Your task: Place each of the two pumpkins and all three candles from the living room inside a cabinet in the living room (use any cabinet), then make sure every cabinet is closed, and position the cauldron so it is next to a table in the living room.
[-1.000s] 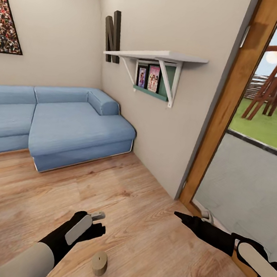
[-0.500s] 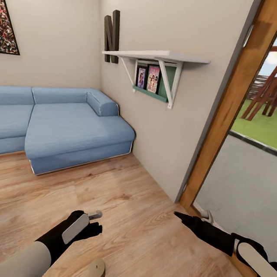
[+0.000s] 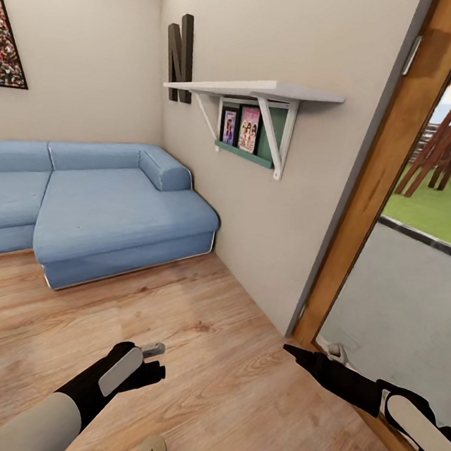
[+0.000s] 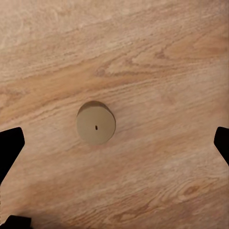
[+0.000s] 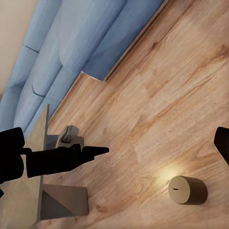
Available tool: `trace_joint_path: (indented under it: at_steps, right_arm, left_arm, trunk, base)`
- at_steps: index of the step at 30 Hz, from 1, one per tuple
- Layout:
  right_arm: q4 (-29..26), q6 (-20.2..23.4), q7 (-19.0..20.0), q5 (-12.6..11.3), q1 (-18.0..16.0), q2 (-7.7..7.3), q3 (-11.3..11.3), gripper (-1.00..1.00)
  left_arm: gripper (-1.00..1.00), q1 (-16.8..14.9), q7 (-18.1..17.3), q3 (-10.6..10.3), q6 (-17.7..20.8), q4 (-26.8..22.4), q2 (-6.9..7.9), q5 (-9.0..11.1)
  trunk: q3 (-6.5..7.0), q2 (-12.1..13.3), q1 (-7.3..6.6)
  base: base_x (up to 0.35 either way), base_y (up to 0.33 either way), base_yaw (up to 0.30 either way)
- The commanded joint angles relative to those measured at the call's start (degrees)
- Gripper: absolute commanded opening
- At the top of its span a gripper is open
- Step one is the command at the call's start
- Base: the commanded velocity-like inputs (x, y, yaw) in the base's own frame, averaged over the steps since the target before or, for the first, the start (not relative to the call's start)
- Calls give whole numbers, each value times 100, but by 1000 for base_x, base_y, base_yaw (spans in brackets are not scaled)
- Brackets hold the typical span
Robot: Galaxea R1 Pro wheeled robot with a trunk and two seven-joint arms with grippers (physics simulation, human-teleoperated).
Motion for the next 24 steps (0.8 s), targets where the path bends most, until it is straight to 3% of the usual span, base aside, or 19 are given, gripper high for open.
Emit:
trace_joint_path:
  at_steps: [1, 24]
  right_arm:
    - [2, 6, 8, -32, -8, -5, 12, 100]
    - [2, 47, 0, -32, -8, 109, 12, 100]
  left_arm:
    - [100, -4, 58, -34, -1, -17, 8, 58]
    - [100, -4, 159, -43, -28, 16, 6, 47]
  trunk:
    - [-6, -3, -1]
    - [-383, -845, 461]
  base:
    - [2, -1, 0]
    - [0, 0, 0]
